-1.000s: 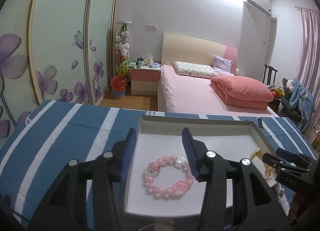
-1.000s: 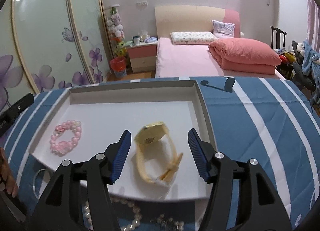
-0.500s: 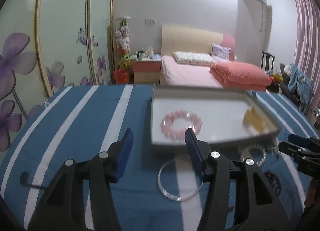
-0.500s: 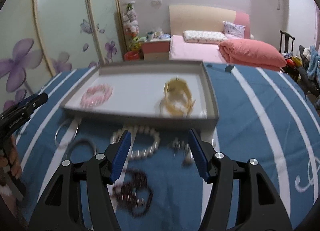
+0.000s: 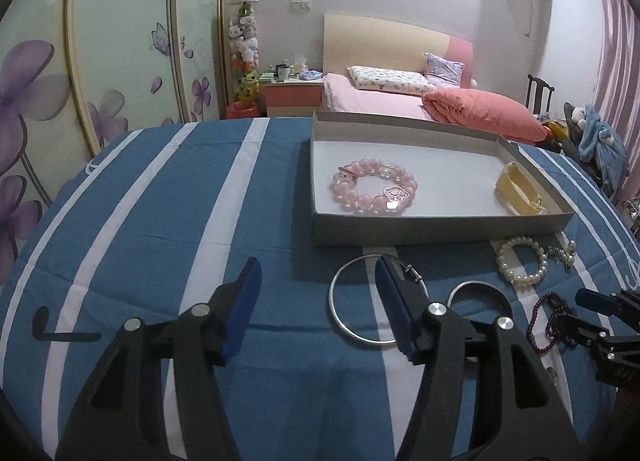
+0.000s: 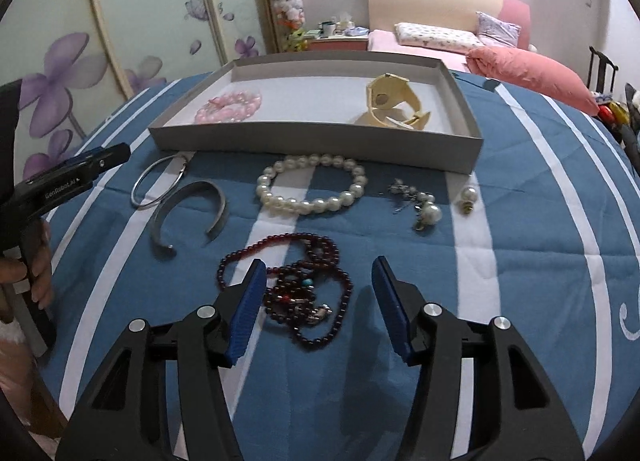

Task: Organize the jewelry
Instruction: 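Move the left tool to the silver hoop bangle while the right tool moves to the dark red beads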

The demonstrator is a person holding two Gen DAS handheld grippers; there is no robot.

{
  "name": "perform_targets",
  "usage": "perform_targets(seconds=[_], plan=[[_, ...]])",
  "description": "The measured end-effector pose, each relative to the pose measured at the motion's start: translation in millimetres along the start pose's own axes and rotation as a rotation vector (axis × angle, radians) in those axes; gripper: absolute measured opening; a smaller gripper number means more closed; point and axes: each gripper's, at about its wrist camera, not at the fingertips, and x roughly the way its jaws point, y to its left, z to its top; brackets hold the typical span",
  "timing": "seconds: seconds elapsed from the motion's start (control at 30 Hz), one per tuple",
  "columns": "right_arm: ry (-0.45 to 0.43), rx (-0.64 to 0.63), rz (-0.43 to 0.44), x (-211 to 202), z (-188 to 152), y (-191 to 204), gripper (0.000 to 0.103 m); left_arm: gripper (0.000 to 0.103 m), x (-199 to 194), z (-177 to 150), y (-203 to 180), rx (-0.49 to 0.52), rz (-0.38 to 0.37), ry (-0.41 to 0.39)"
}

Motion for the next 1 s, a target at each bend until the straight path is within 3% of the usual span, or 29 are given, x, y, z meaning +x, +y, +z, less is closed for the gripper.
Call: perform_targets(seconds=[0.27, 0.47, 0.53, 0.63, 1.0], plan=[[0.024, -0.007, 0.0, 4, -1, 4, 0.056, 0.067, 7, -1, -7, 0.038, -0.011, 0.043], [0.024, -0.003, 0.001, 4, -1, 2, 0.056, 0.067, 29, -1, -13, 0.071, 0.008, 0.141], [0.023, 0.002, 0.003, 4, -1, 1, 0.056, 0.067, 29, -1, -16, 0.08, -0.008, 0.139], [0.024, 0.008, 0.007, 3, 0, -1, 0.056, 0.076, 30, 0, -26, 0.115, -0.003, 0.136], [0.022, 0.015, 0.009, 2, 0, -2, 0.056, 0.082, 56, 5, -47, 0.142, 0.004, 0.207]])
